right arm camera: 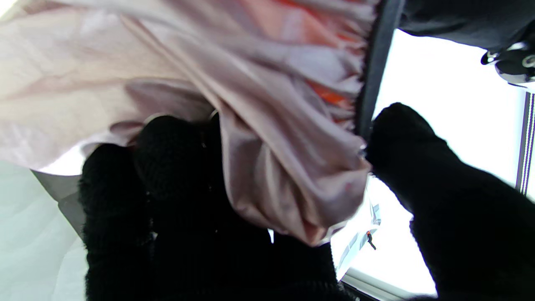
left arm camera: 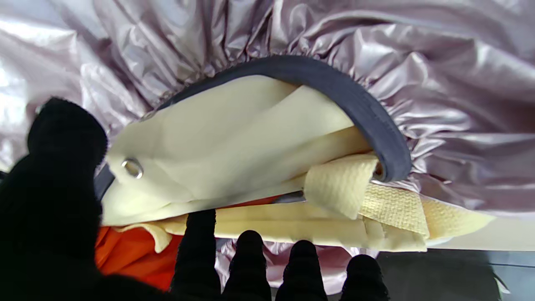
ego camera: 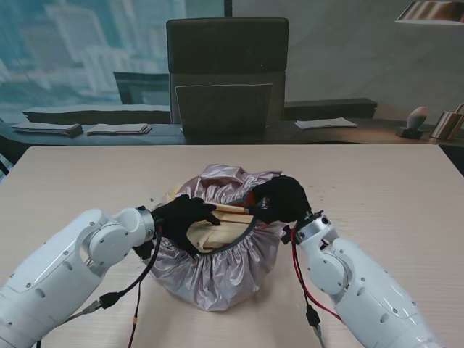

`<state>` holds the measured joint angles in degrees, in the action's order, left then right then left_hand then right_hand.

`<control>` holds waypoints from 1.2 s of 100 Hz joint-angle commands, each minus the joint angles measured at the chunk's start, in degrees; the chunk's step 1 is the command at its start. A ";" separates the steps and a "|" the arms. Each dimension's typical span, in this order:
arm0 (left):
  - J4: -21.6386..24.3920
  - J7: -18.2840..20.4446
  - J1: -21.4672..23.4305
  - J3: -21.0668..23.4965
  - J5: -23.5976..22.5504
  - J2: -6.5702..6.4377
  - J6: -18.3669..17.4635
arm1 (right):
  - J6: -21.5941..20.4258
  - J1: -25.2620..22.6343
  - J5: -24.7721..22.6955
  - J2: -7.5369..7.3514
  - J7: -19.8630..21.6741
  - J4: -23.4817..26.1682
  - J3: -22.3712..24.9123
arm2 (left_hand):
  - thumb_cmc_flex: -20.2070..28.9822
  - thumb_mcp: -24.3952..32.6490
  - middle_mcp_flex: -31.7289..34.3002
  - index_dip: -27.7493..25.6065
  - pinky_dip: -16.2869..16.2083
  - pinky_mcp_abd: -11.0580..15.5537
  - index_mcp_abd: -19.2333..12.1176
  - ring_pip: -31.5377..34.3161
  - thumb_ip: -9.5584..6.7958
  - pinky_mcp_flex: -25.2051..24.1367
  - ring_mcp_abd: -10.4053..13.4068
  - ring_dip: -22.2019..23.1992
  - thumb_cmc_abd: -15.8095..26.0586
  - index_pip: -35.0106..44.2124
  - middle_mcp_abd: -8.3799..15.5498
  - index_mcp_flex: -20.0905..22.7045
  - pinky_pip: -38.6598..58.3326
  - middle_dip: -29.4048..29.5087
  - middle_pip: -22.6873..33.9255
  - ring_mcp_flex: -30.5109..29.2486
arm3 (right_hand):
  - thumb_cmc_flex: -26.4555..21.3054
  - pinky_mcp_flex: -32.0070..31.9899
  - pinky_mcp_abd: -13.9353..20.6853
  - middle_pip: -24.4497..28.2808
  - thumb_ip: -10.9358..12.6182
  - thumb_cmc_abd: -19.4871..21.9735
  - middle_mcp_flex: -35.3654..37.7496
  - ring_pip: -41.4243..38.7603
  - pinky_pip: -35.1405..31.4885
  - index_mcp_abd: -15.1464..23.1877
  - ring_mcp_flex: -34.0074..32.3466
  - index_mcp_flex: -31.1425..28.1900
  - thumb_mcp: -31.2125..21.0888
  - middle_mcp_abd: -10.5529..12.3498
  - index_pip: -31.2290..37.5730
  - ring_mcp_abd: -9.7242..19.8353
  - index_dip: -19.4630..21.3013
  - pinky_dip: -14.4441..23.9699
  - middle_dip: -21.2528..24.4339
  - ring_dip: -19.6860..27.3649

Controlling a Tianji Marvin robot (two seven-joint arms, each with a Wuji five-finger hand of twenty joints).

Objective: Fit a rain cover over a backpack

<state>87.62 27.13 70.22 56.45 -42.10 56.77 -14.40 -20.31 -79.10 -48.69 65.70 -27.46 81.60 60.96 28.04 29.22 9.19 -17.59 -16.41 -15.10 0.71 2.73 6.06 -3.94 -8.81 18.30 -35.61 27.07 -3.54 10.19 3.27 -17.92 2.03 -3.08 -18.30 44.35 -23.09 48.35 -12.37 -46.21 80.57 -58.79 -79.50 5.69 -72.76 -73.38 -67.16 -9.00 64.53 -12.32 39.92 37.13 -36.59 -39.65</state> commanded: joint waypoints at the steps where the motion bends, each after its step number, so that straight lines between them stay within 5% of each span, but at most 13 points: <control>1: -1.51 -0.80 -0.55 -1.01 -1.91 0.56 -0.56 | -0.38 -0.78 0.24 -0.14 1.37 1.16 0.16 | 0.81 0.05 -2.84 -4.24 0.97 -0.88 1.09 -0.43 0.57 -0.35 0.66 0.46 -1.67 5.86 -0.38 -1.72 -2.08 -0.98 -0.13 1.59 | -1.01 0.51 -1.74 -0.47 1.93 0.00 2.81 0.01 0.08 -2.01 -1.67 -2.56 -0.04 -2.91 0.63 -0.63 -0.16 0.68 0.40 0.57; 11: -4.82 -7.26 -2.15 -3.62 -6.45 1.30 -0.67 | -0.76 -1.77 1.25 -0.09 2.44 2.33 0.41 | 4.85 -0.65 -0.81 -15.37 -1.87 -1.29 -3.10 4.09 -1.76 -0.29 0.43 4.34 1.84 18.28 0.62 6.91 -0.53 -7.92 6.04 0.25 | -0.93 1.72 -2.45 0.89 1.93 -0.47 2.84 -1.32 0.18 -2.13 -1.71 -2.70 -0.24 -2.98 1.65 -0.48 0.23 0.67 -0.11 -0.05; 16: -7.27 -12.32 -3.15 -5.11 -8.39 1.88 -0.55 | -0.73 -2.61 3.02 0.03 3.95 3.46 0.63 | 7.35 3.35 2.51 -20.20 -2.23 -1.18 -9.98 7.06 -1.75 0.85 0.92 5.13 3.59 24.77 2.95 18.16 -0.35 -9.57 12.95 -0.72 | -1.11 1.91 -2.96 1.19 1.92 -0.71 2.82 -1.72 0.29 -2.46 -1.67 -2.71 -0.28 -3.26 1.98 -0.82 0.35 0.70 -0.16 -0.24; 22: -10.70 -18.56 -4.78 -7.05 -10.10 2.66 -0.69 | -0.64 -3.46 4.92 0.10 5.76 4.66 0.86 | 15.47 -1.32 8.84 -19.34 -1.67 -1.34 -20.43 11.39 -1.58 2.64 1.13 5.68 4.14 32.97 5.08 27.12 -0.19 -8.29 19.72 -2.36 | -1.29 2.13 -3.59 1.92 1.89 -0.80 2.81 -2.32 0.29 -2.89 -1.64 -2.80 -0.24 -3.46 2.69 -1.09 0.65 0.89 -0.44 -0.55; 34: -15.15 -26.86 -7.14 -9.16 -10.09 4.17 0.30 | -1.94 -4.22 7.57 -0.08 9.34 6.03 1.18 | 17.68 -1.33 9.88 -21.32 -2.03 -1.20 -14.63 17.07 -2.00 3.50 1.08 6.53 8.30 35.24 4.80 24.79 0.68 -8.72 25.30 -3.33 | -1.28 2.74 -4.28 3.29 1.87 -1.07 2.85 -3.63 0.24 -2.91 -1.75 -2.94 -0.26 -3.53 3.78 -1.22 1.18 1.36 -1.03 -1.21; 43: -16.98 -28.62 -8.69 -10.02 -8.19 5.04 1.02 | -2.57 -4.49 9.25 0.04 10.17 6.52 1.01 | 18.38 -1.54 10.46 -20.73 -3.09 -1.09 -12.97 19.05 -2.73 3.72 0.84 7.23 7.55 36.05 4.83 25.49 1.57 -9.72 27.09 -3.96 | -1.02 3.06 -4.01 2.83 1.87 -0.83 2.74 -3.27 0.47 -2.56 -1.62 -2.77 -0.38 -3.27 3.27 -0.83 0.95 1.61 -0.72 -1.03; 63: -22.68 -26.44 -13.89 -16.29 -1.61 6.19 -0.86 | -0.40 -4.83 14.46 1.96 6.51 7.25 -0.07 | 16.05 1.21 12.65 -15.79 -3.78 -1.41 -16.36 20.13 -1.58 5.31 0.78 6.95 1.94 35.36 6.02 31.18 1.84 -9.53 27.03 -6.14 | -1.54 2.50 -3.28 -0.63 1.16 -1.35 2.82 0.69 2.26 -2.78 -1.61 -2.60 -0.84 -3.35 0.39 -1.09 -1.48 1.17 1.52 1.00; 86: -24.83 -17.87 -16.82 -21.76 6.32 6.26 -3.38 | 3.10 -2.19 16.06 3.50 2.17 4.26 -1.75 | 12.76 1.40 13.34 -13.58 -3.23 -1.81 -20.65 19.73 -0.26 4.35 0.61 6.54 -0.63 34.26 6.19 33.40 1.09 -8.75 25.91 -6.68 | -3.79 0.85 -0.28 -9.22 -5.02 -1.86 2.94 12.37 4.47 -3.05 -1.40 -0.04 -0.38 -2.31 -0.82 -0.56 -20.58 -4.52 8.66 7.35; 90: -23.62 -13.63 -16.88 -21.78 8.61 5.67 -3.19 | 3.69 -2.06 16.96 3.82 1.62 3.97 -1.85 | 9.91 -3.06 11.27 -11.98 -2.98 -1.60 -17.15 18.19 0.63 2.95 0.30 5.82 0.70 31.01 5.10 30.74 0.60 -7.69 24.07 -5.30 | -4.22 0.29 0.12 -10.64 -5.34 -1.73 2.93 14.37 4.59 -3.39 -1.30 0.33 -0.24 -2.27 -1.31 -0.59 -22.36 -5.44 9.61 8.26; 95: -21.40 -8.94 -16.65 -21.24 11.43 4.81 -2.66 | 4.30 -1.89 17.73 4.19 0.77 3.53 -1.92 | 1.56 0.68 9.70 -12.44 -3.43 -1.77 -10.03 16.72 -0.27 1.62 -0.31 5.58 3.03 21.45 3.67 27.82 0.43 -7.06 22.58 -4.37 | -4.37 -0.16 0.22 -11.64 -5.64 -1.69 2.84 15.61 4.53 -3.41 -1.21 0.72 -0.15 -2.22 -1.59 -0.49 -23.46 -6.03 10.21 8.78; 103: -17.50 -1.61 -15.86 -19.59 16.26 3.49 -0.51 | 5.24 -1.81 18.97 4.67 -0.18 3.06 -1.82 | 0.38 -4.44 6.53 -6.53 -3.86 -1.38 -4.80 13.51 -0.22 -0.14 -0.59 4.62 4.26 10.55 1.95 21.53 0.03 -5.61 19.23 -2.09 | -4.93 -0.86 0.21 -12.87 -5.91 -1.52 2.66 17.46 4.51 -3.96 -1.16 1.18 -0.08 -2.50 -2.28 -0.81 -25.19 -6.92 10.88 9.55; 112: -12.72 7.30 -15.33 -17.62 21.92 1.72 3.52 | 6.18 -1.66 20.01 4.99 -0.63 2.56 -1.66 | 1.92 -10.51 3.27 -2.98 -4.12 -0.89 -5.53 10.41 -0.80 -0.79 -0.80 3.54 6.78 4.00 0.45 12.93 -0.23 -2.87 15.09 -1.47 | -5.40 -2.11 0.28 -13.47 -5.94 -1.27 1.91 19.28 4.65 -4.48 -0.91 1.63 0.17 -2.81 -2.94 -1.03 -26.30 -7.60 11.13 10.19; 120: -9.37 8.70 -12.94 -13.94 22.14 1.11 4.80 | 6.64 -1.40 20.41 5.06 -0.55 1.98 -1.52 | 5.39 -17.72 4.05 -2.31 -4.69 -0.79 -6.65 10.16 -2.07 0.59 -1.26 4.51 9.12 4.39 -0.20 11.19 0.49 -2.56 15.38 -2.39 | -5.58 -2.72 0.58 -13.65 -5.94 -1.14 1.46 20.07 4.60 -4.67 -0.89 1.81 0.29 -2.90 -3.13 -1.24 -26.56 -7.89 11.20 10.39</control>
<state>76.93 37.28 55.06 40.12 -17.64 58.35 -7.89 -14.08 -80.78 -28.52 70.38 -28.76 84.17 59.35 33.11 15.13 14.41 -20.88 -19.29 -15.64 -4.65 10.95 5.67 -3.46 -10.23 21.72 -27.72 31.68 -2.78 23.74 3.04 -21.38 18.37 -3.97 -21.93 42.55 -23.71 35.97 -16.26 -47.10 80.63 -40.07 -75.69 3.09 -72.76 -73.11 -67.24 -10.63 61.75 -13.60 14.54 30.13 -26.27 -30.04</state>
